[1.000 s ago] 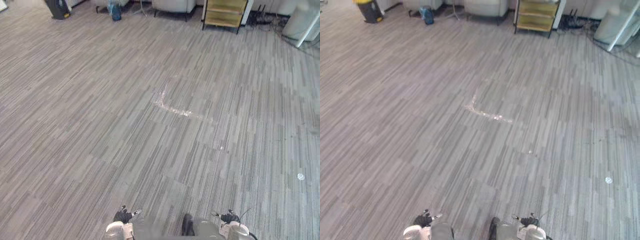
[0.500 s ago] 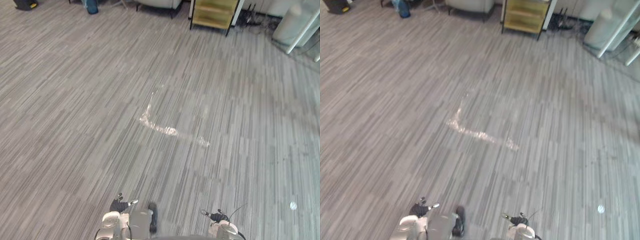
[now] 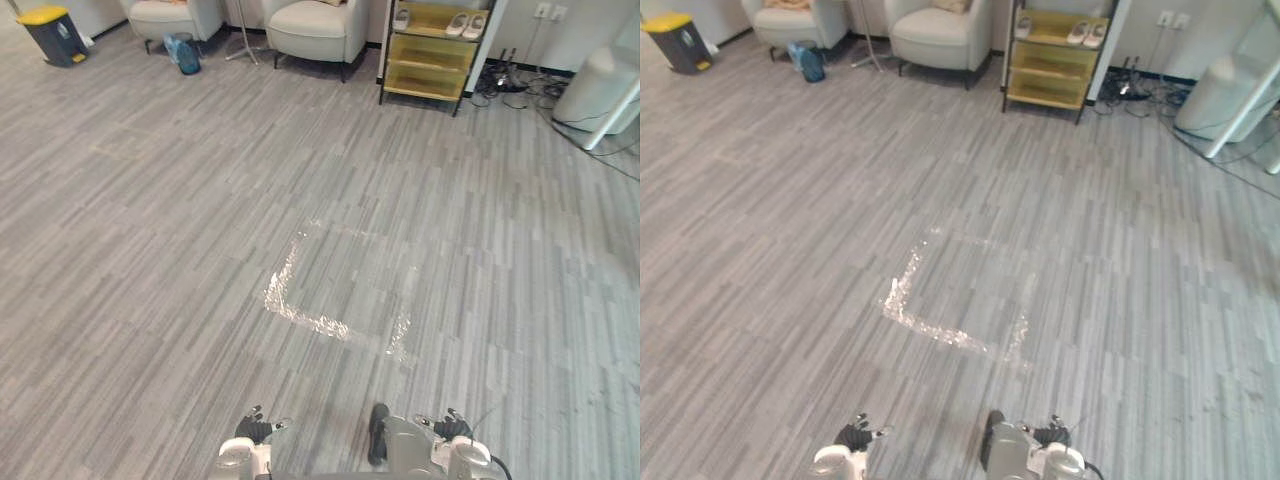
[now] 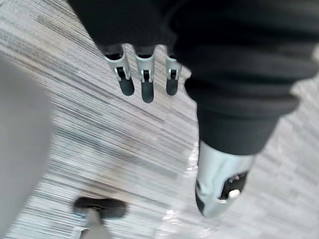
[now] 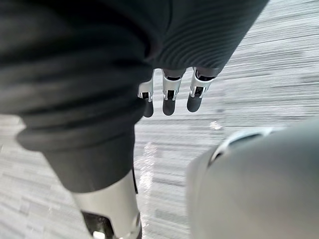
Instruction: Pick up cushions and gather them together orderly.
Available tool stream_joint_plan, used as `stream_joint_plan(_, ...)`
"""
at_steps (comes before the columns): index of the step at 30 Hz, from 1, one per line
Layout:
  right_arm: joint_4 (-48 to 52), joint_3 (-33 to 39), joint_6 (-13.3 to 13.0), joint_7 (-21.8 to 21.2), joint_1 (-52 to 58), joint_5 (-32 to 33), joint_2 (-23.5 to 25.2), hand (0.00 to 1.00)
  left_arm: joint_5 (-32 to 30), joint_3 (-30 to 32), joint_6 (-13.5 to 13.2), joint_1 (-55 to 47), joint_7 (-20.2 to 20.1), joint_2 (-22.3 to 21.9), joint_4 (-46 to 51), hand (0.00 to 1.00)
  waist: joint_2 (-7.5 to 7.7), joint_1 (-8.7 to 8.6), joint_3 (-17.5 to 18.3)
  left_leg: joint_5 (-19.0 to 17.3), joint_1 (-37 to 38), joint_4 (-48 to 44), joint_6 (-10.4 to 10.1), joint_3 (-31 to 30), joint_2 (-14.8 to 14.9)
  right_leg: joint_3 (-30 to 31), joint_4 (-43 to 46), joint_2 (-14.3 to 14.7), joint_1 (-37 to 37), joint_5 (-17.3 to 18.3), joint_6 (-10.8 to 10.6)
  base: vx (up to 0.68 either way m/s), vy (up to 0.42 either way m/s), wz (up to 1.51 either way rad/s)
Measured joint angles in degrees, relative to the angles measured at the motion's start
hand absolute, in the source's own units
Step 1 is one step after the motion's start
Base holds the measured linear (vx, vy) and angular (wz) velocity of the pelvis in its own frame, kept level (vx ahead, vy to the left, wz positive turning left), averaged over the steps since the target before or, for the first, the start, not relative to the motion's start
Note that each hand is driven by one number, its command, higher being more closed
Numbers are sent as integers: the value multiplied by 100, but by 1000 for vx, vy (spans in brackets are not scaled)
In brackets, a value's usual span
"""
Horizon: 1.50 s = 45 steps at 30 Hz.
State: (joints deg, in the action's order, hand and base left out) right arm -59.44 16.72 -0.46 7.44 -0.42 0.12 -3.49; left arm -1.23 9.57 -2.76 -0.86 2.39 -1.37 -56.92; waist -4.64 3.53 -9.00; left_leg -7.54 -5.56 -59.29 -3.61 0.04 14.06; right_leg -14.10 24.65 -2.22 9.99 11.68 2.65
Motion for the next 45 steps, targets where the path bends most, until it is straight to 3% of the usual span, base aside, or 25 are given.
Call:
stream_joint_plan(3, -7, -114, 12, 41, 47, 106, 76, 0, -25, -149, -23, -16, -3, 77, 196, 0, 126, 45, -22, -432, -777, -256, 77, 589, 9, -111, -578, 17, -886, 184, 40, 443, -138, 21)
stream_joint_plan(5, -7, -109, 20, 47, 41, 186, 128, 0, -25, -220, -63, -19, -5, 108, 261, 0, 172, 97, -45, -674, -1105, 619, 215, 1051, -100, -117, -945, -19, -1266, 163, -39, 406, -41, 2)
stream_joint_plan(6, -5, -106, 39, 48, 42, 236, 135, 0, -27, -231, -69, 13, -7, 95, 300, 0, 184, 142, -52, -654, -1231, 1820, 215, 1315, -337, -112, -1195, -86, -1520, 180, -114, 464, 40, 1)
stream_joint_plan(8, -12, -61, 44, 48, 41, 237, 130, 0, -26, -235, -78, 15, -8, 74, 302, 0, 189, 208, -57, -249, -1239, 3596, 170, 1396, -726, -90, -1453, -158, -1768, 265, -233, 481, 97, -8)
stream_joint_plan(10, -62, 7, 58, 69, 8, 236, 212, 0, -23, -237, -80, 18, -3, 152, 273, 0, 346, 411, -3, 934, -1124, 4514, 275, 1210, -1060, 186, -1710, -219, -2051, 468, -417, 525, 162, -38)
stream_joint_plan(13, -55, 46, 72, 49, -5, 218, 414, 0, -23, -213, -66, 27, -9, 343, 277, 0, 669, 387, 86, 510, -1140, 4112, 597, 1308, -1265, 427, -1493, -505, -2094, 382, -551, 657, 130, -12)
stream_joint_plan(14, -54, 70, 72, 41, 27, 203, 462, 0, -23, -215, -66, 23, -10, 385, 250, 0, 722, 411, 101, 181, -1022, 3835, 614, 1370, -1268, 673, -724, -577, -1929, 360, -591, 566, 152, -6)
stream_joint_plan(15, -55, 106, 72, 33, 39, 199, 485, 0, -23, -285, -65, 50, -13, 438, 144, 0, 741, 377, 88, -100, -734, 3829, 605, 1378, -1288, 778, 532, -674, -1480, 160, -918, 566, 152, -7)
stream_joint_plan(16, -54, 104, 71, 29, 37, 197, 488, 0, -23, -307, -56, 61, -18, 457, 94, 0, 737, 375, 80, -176, -619, 3860, 589, 1379, -1293, 817, 1061, -719, -1292, 19, -1065, 506, 106, -8)
stream_joint_plan(17, -50, 106, 58, 6, 73, 199, 515, 0, -17, -337, -1, 68, -15, 490, -16, 0, 729, 322, 46, -368, -116, 3981, 570, 1377, -1351, 816, 2560, -924, -740, -155, -1236, 490, 78, -6)
stream_joint_plan(20, 26, 72, -6, -19, 75, 142, 454, 0, -16, -469, 46, 19, -11, 499, -90, 0, 642, 220, 40, -446, 784, 4428, 524, 1395, -1363, 277, 3280, -1189, -136, 75, -911, 470, 36, 6)
stream_joint_plan(21, 18, 94, -14, -20, 30, 83, 449, 0, -14, -525, 46, 49, -13, 467, -103, 0, 639, 205, 32, -446, 1231, 4727, 523, 1355, -1288, -190, 2711, -1199, 137, 280, -680, 440, -36, 17)
stream_joint_plan(23, 27, 105, -37, -19, 22, 81, 440, 0, -13, -565, 47, 72, -13, 443, -105, 0, 635, 178, 31, -447, 1412, 4861, 521, 1350, -1227, -480, 1982, -1177, 335, 287, -639, 408, -92, 29)
stream_joint_plan(24, 19, 107, -43, -21, -49, 80, 405, 0, -14, -634, 45, 87, -12, 447, -109, 0, 616, 115, 20, -520, 1582, 5003, 398, 1331, -1141, -609, 798, -1049, 503, 31, -561, 397, -146, 33)
stream_joint_plan(26, -18, 108, -28, -20, -75, 82, 377, 0, -14, -636, 44, 71, -9, 465, -109, 0, 640, 79, 13, -623, 1689, 5071, 227, 1251, -1139, -484, -129, -897, 562, -475, -504, 427, -227, 35)
stream_joint_plan(27, -68, 109, -24, -22, -25, 83, 365, 0, -15, -636, 43, 50, -8, 516, -118, 0, 753, 16, 16, -739, 1864, 5128, 62, 1036, -1257, -26, -662, -796, 579, -1353, -332, 504, -304, 26)
stream_joint_plan(28, -82, 112, -19, -33, -65, 75, 194, 0, -16, -622, 39, 97, 4, 408, -213, 0, 484, -1, 9, -786, 1964, 5112, 3, 941, -1033, 36, -410, -625, 551, -1191, -253, 433, -257, 17)
stream_joint_plan(30, -161, 134, -14, -33, -84, 31, 69, 0, -18, -625, 36, 50, -3, 257, -261, 0, 296, -3, 25, -791, 1965, 5055, 1, 819, -911, 31, -373, -462, 540, -896, -220, 360, -218, 3)
stream_joint_plan(31, -207, 312, -16, -29, -88, -4, 61, 0, -28, -607, 37, 79, -9, 183, -323, 0, 123, -41, 33, -788, 1817, 4508, -3, 702, -712, -125, -405, -330, 364, -657, -135, 381, -257, 14)
stream_joint_plan(35, -163, 126, -9, -3, 45, -8, 43, 0, -29, -381, 14, 121, -20, 71, -28, 0, 117, 23, -105, -393, 310, 856, -38, 434, -30, -334, -708, 29, -533, -272, 67, 377, -245, 18)
stream_joint_plan(36, -151, 58, 5, -3, 42, -3, 60, 0, -29, -387, 3, 115, -23, 71, 69, 0, 137, 38, -123, -621, -39, 492, -62, 461, 22, -329, -749, 84, -818, -177, 94, 308, -112, -16)
stream_joint_plan(40, -47, 39, 25, -4, 36, 2, 158, 0, 1, -415, -51, 133, -24, 27, 173, 0, 174, 133, -113, -960, -478, 2101, -3, 414, -566, 85, -1046, 56, -1175, -159, 36, 276, -5, -58)
stream_joint_plan(41, -38, 38, 30, -3, 43, 2, 162, 0, 23, -421, -64, 139, -23, 6, 172, 0, 168, 158, -108, -903, -468, 2881, 4, 188, -792, 228, -1069, 38, -1212, -128, -38, 315, 156, -85)
stream_joint_plan(42, -25, 28, 39, -4, 86, 1, 129, 0, 29, -431, -69, 129, -24, -10, 145, 0, 126, 212, -71, -27, -387, 3729, -60, -256, -1024, 472, -1035, 103, -1226, -33, -199, 267, 139, -84)
stream_joint_plan(45, -7, -17, 44, -5, 201, -2, 282, 0, 25, -431, -61, 211, -25, 87, 32, 0, 465, 204, 60, -137, -181, 3896, 66, -25, -1189, 645, -1208, -105, -1406, 10, -383, 290, 99, -32)
